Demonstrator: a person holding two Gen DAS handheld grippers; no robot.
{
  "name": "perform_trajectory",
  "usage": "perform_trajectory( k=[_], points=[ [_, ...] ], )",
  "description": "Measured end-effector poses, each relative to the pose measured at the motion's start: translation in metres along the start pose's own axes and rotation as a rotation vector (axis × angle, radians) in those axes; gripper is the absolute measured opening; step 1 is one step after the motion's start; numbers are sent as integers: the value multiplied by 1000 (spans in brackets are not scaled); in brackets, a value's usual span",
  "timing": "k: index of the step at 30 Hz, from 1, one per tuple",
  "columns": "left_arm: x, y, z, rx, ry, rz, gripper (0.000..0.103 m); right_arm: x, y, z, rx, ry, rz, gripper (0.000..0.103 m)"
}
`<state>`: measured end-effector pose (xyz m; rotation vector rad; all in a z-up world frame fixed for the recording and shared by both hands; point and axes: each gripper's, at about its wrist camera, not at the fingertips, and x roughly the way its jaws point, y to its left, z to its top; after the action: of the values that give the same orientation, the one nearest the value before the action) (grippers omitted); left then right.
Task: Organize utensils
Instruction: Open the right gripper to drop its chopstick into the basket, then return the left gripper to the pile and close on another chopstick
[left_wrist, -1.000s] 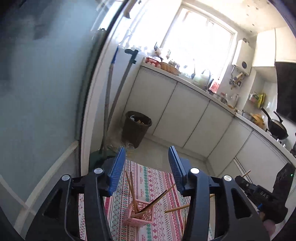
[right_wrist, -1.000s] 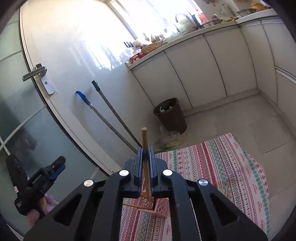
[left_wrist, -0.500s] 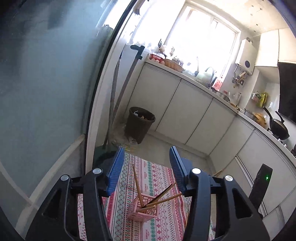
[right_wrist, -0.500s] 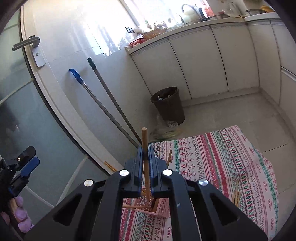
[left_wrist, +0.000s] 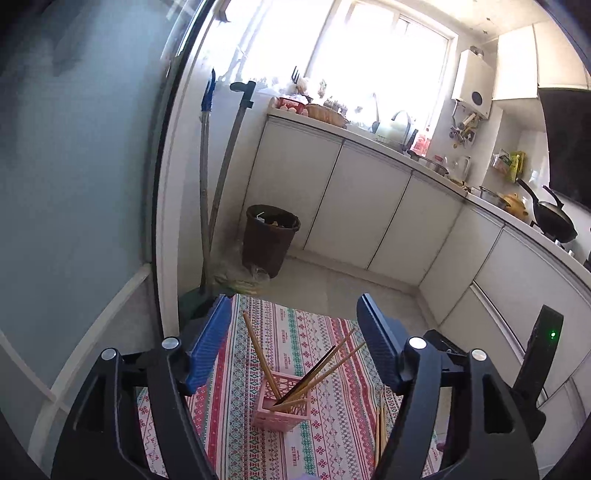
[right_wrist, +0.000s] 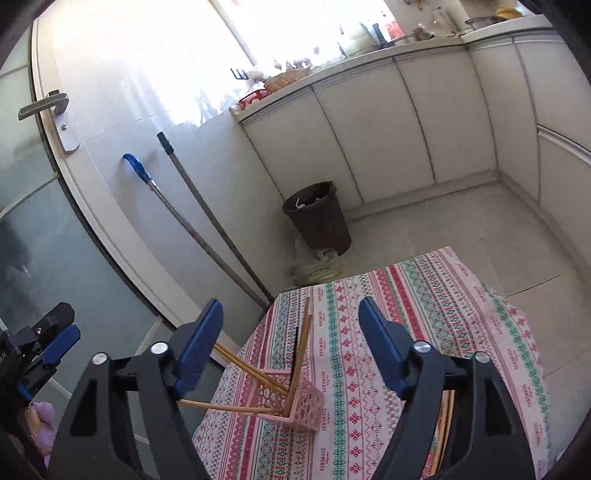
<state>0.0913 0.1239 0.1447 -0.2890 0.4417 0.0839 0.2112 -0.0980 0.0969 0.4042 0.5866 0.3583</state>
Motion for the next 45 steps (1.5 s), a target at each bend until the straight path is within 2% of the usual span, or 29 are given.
perform_trajectory(
  k=[2, 5, 9, 12, 16, 18, 22, 24, 30, 33, 35, 38, 42, 45],
  points=[
    [-1, -11, -4, 25, -16, 11, 84, -9, -10, 1, 3, -5, -30, 90],
    [-3, -25, -9, 45, -28, 9, 95, -18, -23, 2, -10, 5, -92, 96],
    [3, -49, -17, 86, -5, -12, 96, -30, -41, -2, -66, 35, -228, 96],
    [7, -67, -29, 134, 19, -30, 96, -40, -66, -5, -59, 55, -315, 96],
    [21, -102, -50, 231, 82, -68, 96, -54, -117, -8, 58, 88, -408, 96],
    [33, -122, -65, 292, 127, -92, 96, -63, -151, -8, 168, 102, -445, 96],
    [73, -151, -100, 363, 239, -121, 96, -82, -214, -13, 410, 125, -437, 96],
    [107, -159, -121, 362, 349, -134, 96, -91, -238, -18, 498, 122, -427, 96],
    [211, -172, -182, 322, 678, -86, 96, -85, -261, -27, 562, 168, -409, 96],
    [246, -174, -201, 311, 737, -35, 95, -77, -264, -30, 588, 201, -360, 96],
    [264, -173, -208, 311, 762, -3, 91, -70, -263, -31, 582, 221, -346, 96],
    [285, -171, -214, 301, 817, 7, 87, -62, -262, -33, 551, 245, -355, 96],
    [304, -166, -221, 259, 850, 17, 84, -55, -266, -38, 541, 284, -366, 96],
    [313, -169, -228, 284, 851, 42, 74, -54, -270, -41, 541, 294, -376, 96]
  ],
)
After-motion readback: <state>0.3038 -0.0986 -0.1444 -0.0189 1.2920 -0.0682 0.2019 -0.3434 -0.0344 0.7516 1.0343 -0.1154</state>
